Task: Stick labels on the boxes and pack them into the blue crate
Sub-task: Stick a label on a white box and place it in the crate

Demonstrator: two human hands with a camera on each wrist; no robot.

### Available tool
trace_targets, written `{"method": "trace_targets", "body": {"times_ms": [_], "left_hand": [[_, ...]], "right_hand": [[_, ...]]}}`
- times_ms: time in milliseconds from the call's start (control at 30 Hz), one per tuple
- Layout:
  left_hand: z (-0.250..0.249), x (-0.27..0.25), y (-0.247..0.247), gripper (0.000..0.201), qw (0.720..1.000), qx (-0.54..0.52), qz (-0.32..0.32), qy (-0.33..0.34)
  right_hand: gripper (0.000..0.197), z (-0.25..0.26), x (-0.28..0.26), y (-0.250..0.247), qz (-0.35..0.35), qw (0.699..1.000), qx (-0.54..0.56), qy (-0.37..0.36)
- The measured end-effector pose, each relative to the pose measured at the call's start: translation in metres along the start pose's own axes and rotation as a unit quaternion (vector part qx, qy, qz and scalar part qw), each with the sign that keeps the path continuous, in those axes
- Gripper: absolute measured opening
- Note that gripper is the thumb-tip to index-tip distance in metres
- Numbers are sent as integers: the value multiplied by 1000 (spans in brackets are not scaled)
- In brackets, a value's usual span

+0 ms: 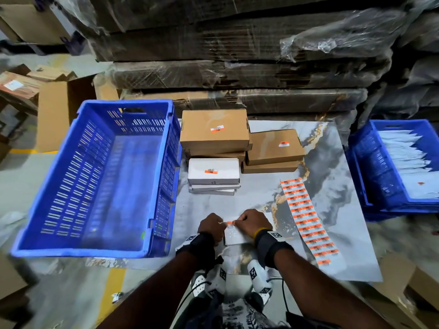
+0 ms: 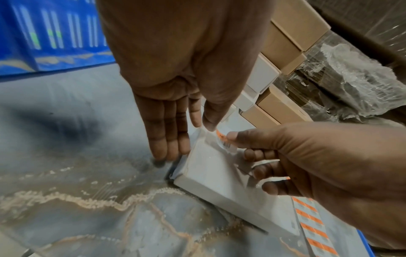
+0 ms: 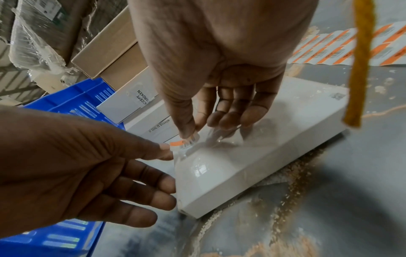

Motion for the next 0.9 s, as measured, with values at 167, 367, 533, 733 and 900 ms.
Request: {"method": "trace_targets", "body": {"times_ms": [167, 367, 533, 733, 900], "left_hand": [[-2, 8, -1, 17, 1000, 17, 8, 13], [2, 11, 0, 28, 1000, -7, 7, -4], [9, 11, 4, 26, 1000, -25, 4, -14], [6, 15, 5, 32, 1000, 9, 10, 4], [8, 28, 8, 52, 998, 48, 31, 7]], "right_hand": [[21, 2, 4, 0, 0, 1000, -8, 4], [24, -1, 5, 3, 2, 1000, -2, 5], [22, -3, 5, 4, 2, 1000, 5, 1], [26, -1, 7, 1, -15, 1000, 6, 4], [28, 4, 5, -3, -29, 999, 5, 21]]}}
Point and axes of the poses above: each hand's wrist, its own x-axis towards the middle knuckle, its own y-axis out of the palm, z = x × y, the point moved 8 cm from there along x, towards the middle knuckle, and after that the axes turned 10 degrees about y, right-handed, at the moved point
